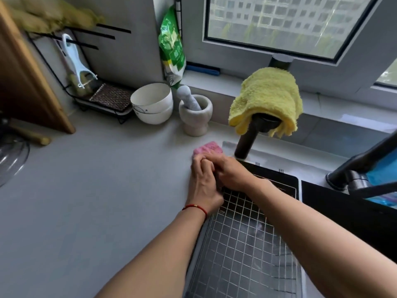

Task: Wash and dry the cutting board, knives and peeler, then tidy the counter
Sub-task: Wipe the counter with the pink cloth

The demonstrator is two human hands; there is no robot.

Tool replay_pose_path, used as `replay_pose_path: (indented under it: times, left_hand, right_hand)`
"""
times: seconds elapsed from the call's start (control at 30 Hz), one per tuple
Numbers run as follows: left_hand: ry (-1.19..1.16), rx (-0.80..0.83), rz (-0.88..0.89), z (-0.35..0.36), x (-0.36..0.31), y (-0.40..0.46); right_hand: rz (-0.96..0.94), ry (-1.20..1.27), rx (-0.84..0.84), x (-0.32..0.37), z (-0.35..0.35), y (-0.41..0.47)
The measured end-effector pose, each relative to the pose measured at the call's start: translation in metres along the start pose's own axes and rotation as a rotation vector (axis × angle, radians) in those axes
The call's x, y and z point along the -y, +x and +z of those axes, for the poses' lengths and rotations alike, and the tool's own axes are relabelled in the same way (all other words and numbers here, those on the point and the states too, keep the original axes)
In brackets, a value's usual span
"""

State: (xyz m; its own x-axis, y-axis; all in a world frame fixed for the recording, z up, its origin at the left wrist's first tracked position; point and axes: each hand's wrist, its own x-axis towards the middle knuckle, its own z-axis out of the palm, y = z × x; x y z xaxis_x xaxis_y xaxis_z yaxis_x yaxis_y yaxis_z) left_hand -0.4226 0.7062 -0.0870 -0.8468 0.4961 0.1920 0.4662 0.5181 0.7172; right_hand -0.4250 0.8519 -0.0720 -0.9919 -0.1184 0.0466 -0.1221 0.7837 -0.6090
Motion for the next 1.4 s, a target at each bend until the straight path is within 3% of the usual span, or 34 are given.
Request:
replay_pose_path:
  times: [0.13, 0.23, 0.43, 0.57, 0.7, 0.77, 0.87, 1.03, 1.13, 1.2, 1.4]
  left_hand:
    - [0.019, 0.05, 0.068, -0.05, 0.014, -0.032]
    - [0.07, 0.061, 0.009, -0.109, 0.039, -0.061]
    - [0.182, 0.028, -0.179, -0.133, 0.026, -0.103]
    - [0.156, 0.037, -0.261, -0.135, 0.004, -0.137]
    - [0.157, -0.014, -0.261, -0.157, 0.002, -0.16]
    - [0.163, -0.018, -0.291, -0.171, 0.007, -0.176]
    - [0.163, 0.009, -0.34, -0.186, 0.014, -0.201]
    - [0.109, -0.064, -0.45, -0.184, 0.008, -0.236]
    - [0.118, -0.049, -0.505, -0.174, -0.007, -0.252]
    - [0.144, 0.03, -0.417, -0.165, -0.014, -0.26]
    - [0.243, 0.4, 0.068, -0.134, -0.038, -0.248]
  right_hand:
    - [0.096, -0.253, 0.038, -0.004, -0.003, 0.023]
    - [0.182, -0.375, 0.044, 0.029, 0.031, 0.035]
    - [-0.204, -0.285, 0.17, 0.139, 0.111, -0.077]
    - [-0.258, -0.256, 0.209, 0.163, 0.134, -0.124]
    - [0.243, -0.475, -0.046, 0.135, 0.104, -0.05]
    - [0.404, -0.415, -0.025, 0.129, 0.096, -0.024]
    - [0.318, -0.407, 0.028, 0.146, 0.117, -0.042]
    - [-0.021, -0.217, 0.166, 0.226, 0.179, -0.156]
    - [-0.12, -0.202, 0.251, 0.252, 0.186, -0.223]
    - [-0.109, -0.232, 0.284, 0.241, 0.175, -0.263]
    - [-0.083, -0.23, 0.272, 0.19, 0.125, -0.352]
